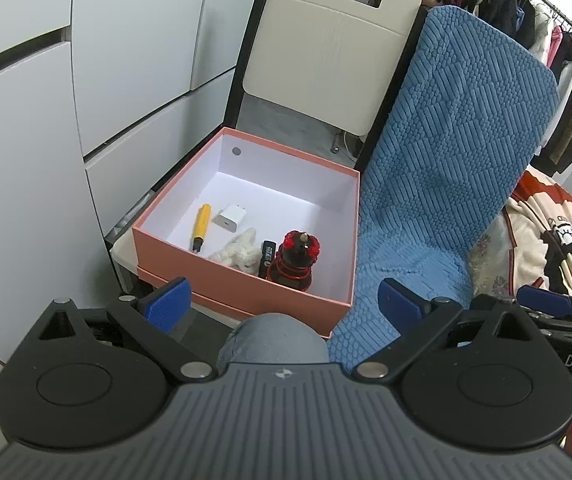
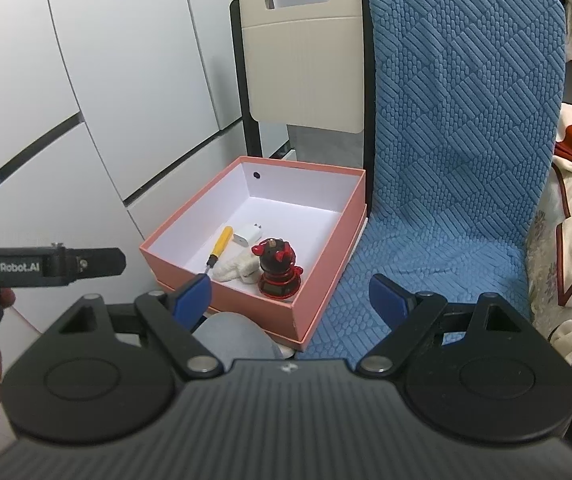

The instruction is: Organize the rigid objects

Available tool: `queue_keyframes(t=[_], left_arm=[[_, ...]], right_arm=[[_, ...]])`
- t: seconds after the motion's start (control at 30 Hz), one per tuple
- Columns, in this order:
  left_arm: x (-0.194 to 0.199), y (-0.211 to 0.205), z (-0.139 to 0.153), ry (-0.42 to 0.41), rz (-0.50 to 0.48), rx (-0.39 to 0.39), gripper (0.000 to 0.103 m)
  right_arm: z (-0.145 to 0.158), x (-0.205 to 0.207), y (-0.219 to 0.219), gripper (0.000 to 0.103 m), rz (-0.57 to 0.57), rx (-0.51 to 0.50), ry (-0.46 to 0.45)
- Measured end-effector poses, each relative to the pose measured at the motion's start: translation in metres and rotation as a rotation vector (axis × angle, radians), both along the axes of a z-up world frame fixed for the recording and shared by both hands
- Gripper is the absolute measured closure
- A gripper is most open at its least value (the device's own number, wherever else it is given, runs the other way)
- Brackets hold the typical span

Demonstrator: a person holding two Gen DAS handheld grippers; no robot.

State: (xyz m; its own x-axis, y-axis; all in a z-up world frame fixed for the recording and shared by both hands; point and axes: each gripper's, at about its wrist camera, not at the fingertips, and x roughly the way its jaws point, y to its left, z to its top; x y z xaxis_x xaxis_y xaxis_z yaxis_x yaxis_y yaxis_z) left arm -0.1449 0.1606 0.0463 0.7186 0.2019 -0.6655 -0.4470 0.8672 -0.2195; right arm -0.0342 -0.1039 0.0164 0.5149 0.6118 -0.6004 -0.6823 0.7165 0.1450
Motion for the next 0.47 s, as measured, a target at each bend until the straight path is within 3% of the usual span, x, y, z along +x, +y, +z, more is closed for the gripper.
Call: queue_keyframes(t=[0.47], left_arm=[[-0.0030, 0.0040, 0.0003, -0.015, -0.005, -0.011, 0.000]], right_arm=[[-0.0046, -0.0011, 0.0050, 0.016, 0.010, -0.005, 0.008]])
